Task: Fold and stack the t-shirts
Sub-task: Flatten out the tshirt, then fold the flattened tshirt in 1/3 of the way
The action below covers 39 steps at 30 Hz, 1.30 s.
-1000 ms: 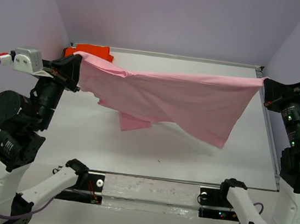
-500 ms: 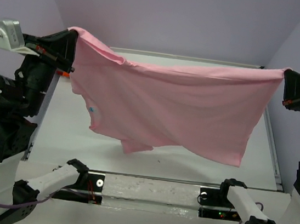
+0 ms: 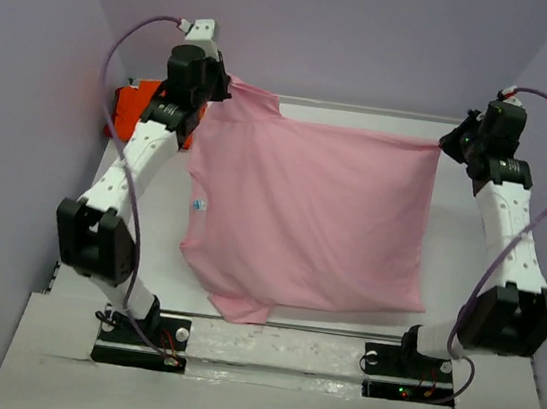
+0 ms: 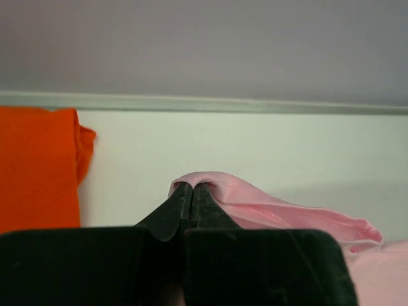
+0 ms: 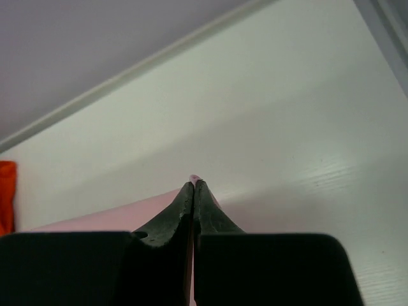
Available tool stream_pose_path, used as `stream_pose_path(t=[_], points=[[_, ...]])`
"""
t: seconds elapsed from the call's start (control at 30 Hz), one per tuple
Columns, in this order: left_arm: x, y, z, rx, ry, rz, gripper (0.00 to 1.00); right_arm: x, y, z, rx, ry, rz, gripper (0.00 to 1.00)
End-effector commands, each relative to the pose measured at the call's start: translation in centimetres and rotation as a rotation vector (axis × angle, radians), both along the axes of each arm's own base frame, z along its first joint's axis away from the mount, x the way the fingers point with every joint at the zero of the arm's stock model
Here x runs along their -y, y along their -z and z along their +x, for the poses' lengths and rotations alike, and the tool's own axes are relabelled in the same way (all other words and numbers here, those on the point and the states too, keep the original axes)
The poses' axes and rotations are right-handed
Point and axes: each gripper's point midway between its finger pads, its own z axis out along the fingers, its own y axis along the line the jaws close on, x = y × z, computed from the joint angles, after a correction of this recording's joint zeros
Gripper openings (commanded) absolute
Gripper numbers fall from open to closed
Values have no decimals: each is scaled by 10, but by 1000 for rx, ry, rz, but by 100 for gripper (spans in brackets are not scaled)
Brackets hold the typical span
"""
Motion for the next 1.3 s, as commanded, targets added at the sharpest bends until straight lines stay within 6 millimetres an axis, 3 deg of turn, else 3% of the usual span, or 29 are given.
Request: stream_pose_path(t=[0.0, 0.03, 0.07, 0.1, 0.13, 0.17, 0.23, 0.27, 0.37, 0.57, 0.73, 1.07, 1.13, 1.27], points=[[8, 69, 49, -77, 45, -12, 0, 14, 37, 47, -1, 67, -14, 0], [9, 80, 60, -79, 46, -15, 0, 15, 51, 57, -22, 69, -7, 0], [11, 113, 75, -133, 48, -18, 0, 11, 62, 70, -26, 63, -1, 0], [14, 125, 85, -132, 54, -20, 0, 12, 95, 86, -90, 64, 4, 0], [14, 140, 93, -160, 49, -23, 0, 13, 110, 93, -117, 68, 5, 0], [20, 163, 109, -193, 60, -26, 0, 15, 119, 103, -121, 73, 0, 0], [26, 183, 123, -231, 88, -18, 0, 17, 140, 116, -144, 72, -8, 0], [28, 208, 132, -267, 89, -10, 0, 19, 157, 128, -165, 72, -17, 0], [32, 204, 153, -244, 96, -11, 0, 21, 170, 145, -172, 64, -35, 0], [34, 198, 167, -215, 96, -4, 0, 12, 172, 156, -158, 26, -36, 0], [32, 181, 168, -188, 100, -15, 0, 13, 144, 155, -102, 20, -53, 0], [30, 117, 166, -98, 97, -34, 0, 10, 98, 148, -22, 6, -57, 0], [28, 119, 163, -108, 91, -29, 0, 8, 96, 146, -21, 2, -50, 0], [30, 148, 151, -191, 105, -43, 0, 5, 110, 136, -59, -6, -32, 0]])
